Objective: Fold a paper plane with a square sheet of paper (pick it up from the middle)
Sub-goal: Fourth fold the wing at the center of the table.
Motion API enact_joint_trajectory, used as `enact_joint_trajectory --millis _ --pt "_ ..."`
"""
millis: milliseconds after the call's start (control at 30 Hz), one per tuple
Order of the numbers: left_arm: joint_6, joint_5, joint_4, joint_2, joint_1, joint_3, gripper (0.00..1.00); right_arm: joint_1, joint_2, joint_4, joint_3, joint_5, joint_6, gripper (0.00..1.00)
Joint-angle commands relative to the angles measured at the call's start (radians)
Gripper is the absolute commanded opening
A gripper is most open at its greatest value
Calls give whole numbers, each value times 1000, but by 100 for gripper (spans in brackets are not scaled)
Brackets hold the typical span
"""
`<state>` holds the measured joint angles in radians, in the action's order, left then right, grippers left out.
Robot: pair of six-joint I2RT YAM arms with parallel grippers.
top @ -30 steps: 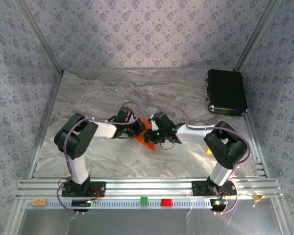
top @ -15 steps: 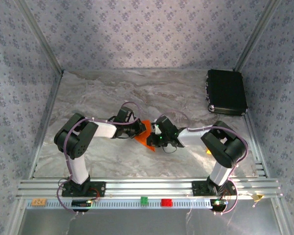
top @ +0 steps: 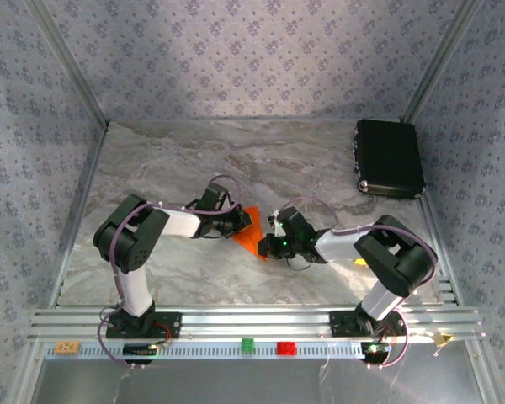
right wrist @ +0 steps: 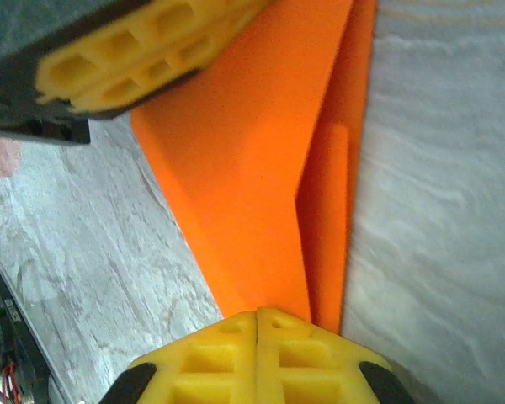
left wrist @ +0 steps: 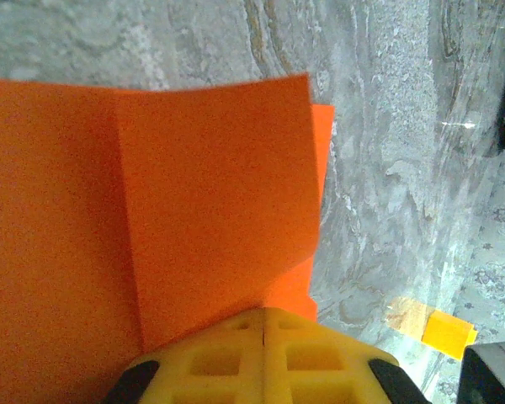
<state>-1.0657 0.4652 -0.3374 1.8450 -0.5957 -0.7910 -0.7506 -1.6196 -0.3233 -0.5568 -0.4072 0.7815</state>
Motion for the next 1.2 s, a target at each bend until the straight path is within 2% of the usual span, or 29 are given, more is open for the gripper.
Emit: enact_joint_trajectory --millis 0,467,833,1167 --pt "20 -58 78 59 8 19 6 -8 36 119 51 -18 -13 2" --pt "20 -59 81 53 9 19 6 -21 132 215 123 -12 -82 0" --pt "21 -54 81 37 1 19 6 -8 250 295 -1 -2 -82 1" --pt "18 -52 75 35 2 21 6 4 20 278 -245 24 -30 1"
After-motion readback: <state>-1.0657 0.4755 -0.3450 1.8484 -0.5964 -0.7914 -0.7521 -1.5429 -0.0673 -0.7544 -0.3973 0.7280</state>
